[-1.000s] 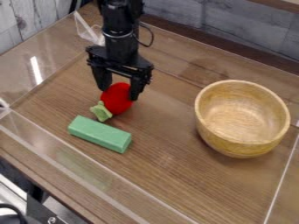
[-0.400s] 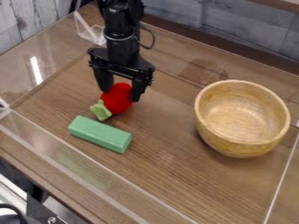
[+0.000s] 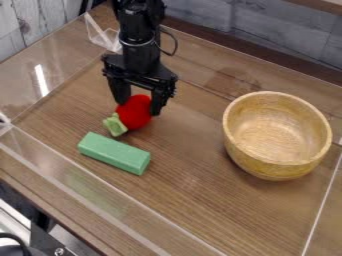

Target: Move the red fruit to the right

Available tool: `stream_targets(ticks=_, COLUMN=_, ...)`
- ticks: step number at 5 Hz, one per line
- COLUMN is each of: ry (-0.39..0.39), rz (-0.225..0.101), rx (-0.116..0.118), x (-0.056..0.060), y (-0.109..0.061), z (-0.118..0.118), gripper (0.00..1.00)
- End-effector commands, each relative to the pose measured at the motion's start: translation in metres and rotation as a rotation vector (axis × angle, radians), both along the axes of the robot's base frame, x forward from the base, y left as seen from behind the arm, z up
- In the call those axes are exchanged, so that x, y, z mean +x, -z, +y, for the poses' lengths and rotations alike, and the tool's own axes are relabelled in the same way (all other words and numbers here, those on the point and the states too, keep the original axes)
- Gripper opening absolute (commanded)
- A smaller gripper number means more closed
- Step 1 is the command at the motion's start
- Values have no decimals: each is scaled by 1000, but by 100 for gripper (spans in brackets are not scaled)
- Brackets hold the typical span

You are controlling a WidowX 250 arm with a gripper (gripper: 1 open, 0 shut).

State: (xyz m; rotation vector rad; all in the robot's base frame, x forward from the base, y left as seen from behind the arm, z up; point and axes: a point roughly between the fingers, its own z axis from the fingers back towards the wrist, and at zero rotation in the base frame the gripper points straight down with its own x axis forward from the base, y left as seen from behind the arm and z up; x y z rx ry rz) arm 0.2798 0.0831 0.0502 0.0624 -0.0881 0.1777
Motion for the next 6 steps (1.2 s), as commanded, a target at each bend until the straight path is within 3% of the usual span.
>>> stream_targets(ticks=1, ry=3, rz=-56, rx=16, x=5, y=-15, z=5, gripper=100)
stream_targets(ticks=4, ry=10, rz=-75, rx=18, x=3, y=-22, z=2, gripper=100)
stream_targets(ticks=6, ry=-2, rz=-30, rx=25, x=-3, y=3, z=5, gripper=100)
